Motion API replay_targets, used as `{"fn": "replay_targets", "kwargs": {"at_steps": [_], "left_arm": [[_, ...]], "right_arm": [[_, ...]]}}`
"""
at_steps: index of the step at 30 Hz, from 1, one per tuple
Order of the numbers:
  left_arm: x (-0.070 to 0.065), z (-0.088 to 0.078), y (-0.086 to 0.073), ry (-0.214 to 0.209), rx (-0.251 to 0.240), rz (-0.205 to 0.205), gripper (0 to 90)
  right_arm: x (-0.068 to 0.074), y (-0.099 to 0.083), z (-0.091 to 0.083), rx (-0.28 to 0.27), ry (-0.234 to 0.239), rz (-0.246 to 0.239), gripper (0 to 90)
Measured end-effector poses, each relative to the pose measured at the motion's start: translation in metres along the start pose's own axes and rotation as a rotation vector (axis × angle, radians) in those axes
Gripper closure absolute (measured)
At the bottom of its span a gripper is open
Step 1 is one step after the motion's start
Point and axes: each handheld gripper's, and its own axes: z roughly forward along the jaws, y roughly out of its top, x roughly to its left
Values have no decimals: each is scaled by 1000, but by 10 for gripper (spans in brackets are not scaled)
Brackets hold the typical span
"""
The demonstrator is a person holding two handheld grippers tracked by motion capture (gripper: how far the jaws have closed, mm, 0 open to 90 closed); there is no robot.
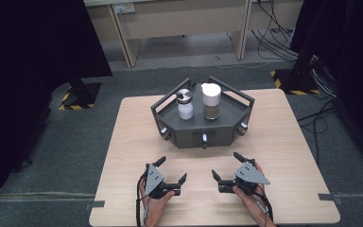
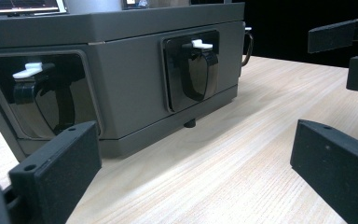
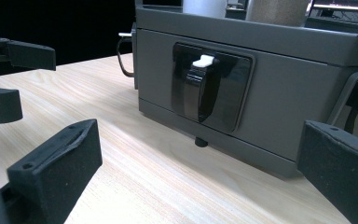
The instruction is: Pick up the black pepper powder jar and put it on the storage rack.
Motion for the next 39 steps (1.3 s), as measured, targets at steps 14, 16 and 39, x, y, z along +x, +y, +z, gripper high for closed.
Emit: {"fn": "replay_targets", "kwargs": {"at_steps": [14, 16, 39], "left_arm": [[0, 0, 0, 2, -1, 0, 13], [0, 0, 0, 3, -2, 0, 13], [0, 0, 0, 4, 0, 0, 13]], "right_arm": [[0, 0, 0, -1, -2, 0, 4], [0, 0, 0, -2, -2, 0, 4], [-1, 1, -1, -5, -1, 9, 4]]}}
